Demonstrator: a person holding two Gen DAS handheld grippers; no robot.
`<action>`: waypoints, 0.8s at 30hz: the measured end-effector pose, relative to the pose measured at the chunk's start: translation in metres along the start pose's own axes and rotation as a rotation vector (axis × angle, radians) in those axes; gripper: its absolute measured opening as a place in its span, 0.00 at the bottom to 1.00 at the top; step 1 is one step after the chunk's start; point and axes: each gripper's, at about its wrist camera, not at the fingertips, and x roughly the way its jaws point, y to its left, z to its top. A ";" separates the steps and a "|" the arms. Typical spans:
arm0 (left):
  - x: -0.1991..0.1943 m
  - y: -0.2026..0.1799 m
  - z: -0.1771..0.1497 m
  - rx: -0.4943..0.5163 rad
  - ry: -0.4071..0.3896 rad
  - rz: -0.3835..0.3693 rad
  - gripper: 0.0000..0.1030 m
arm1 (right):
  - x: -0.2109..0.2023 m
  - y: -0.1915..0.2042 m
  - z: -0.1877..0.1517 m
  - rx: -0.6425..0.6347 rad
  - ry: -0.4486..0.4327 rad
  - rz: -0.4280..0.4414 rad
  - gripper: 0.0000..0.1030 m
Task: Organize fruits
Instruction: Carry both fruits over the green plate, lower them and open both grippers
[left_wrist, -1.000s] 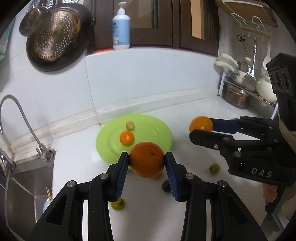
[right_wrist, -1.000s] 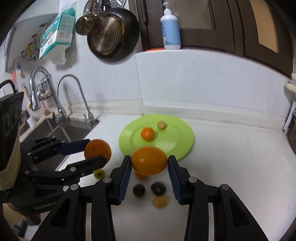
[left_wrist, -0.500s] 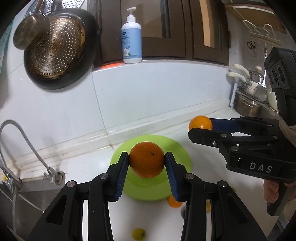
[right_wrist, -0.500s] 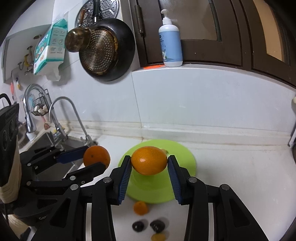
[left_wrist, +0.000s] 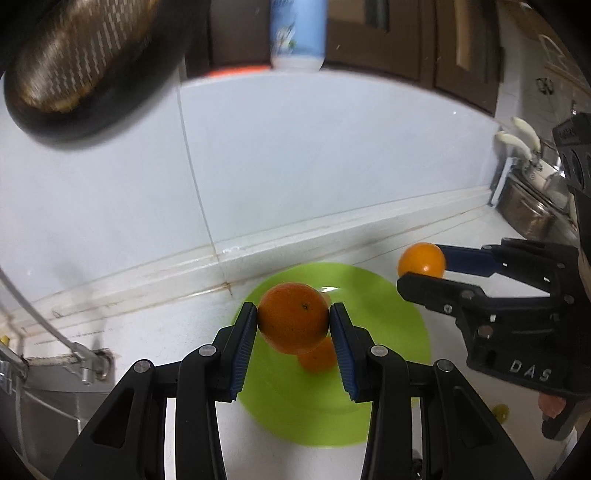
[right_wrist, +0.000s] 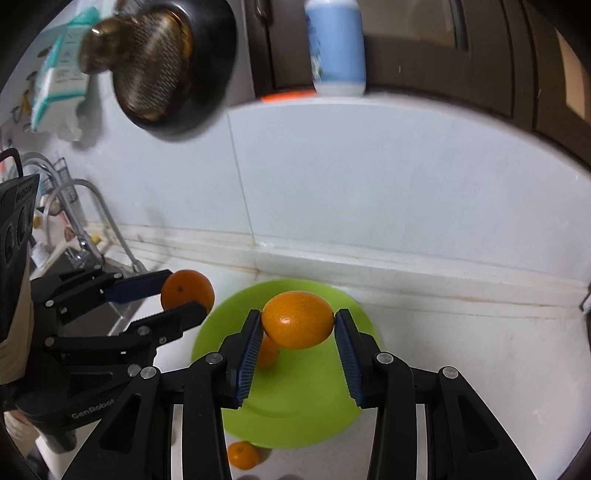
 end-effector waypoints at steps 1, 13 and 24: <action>0.005 0.002 0.001 -0.005 0.010 0.000 0.39 | 0.007 -0.002 0.001 0.000 0.014 -0.003 0.40; 0.067 0.018 -0.002 -0.071 0.135 -0.018 0.39 | 0.083 -0.025 -0.007 0.030 0.164 -0.012 0.40; 0.083 0.013 -0.004 -0.070 0.197 -0.022 0.45 | 0.102 -0.029 -0.017 0.042 0.205 -0.001 0.40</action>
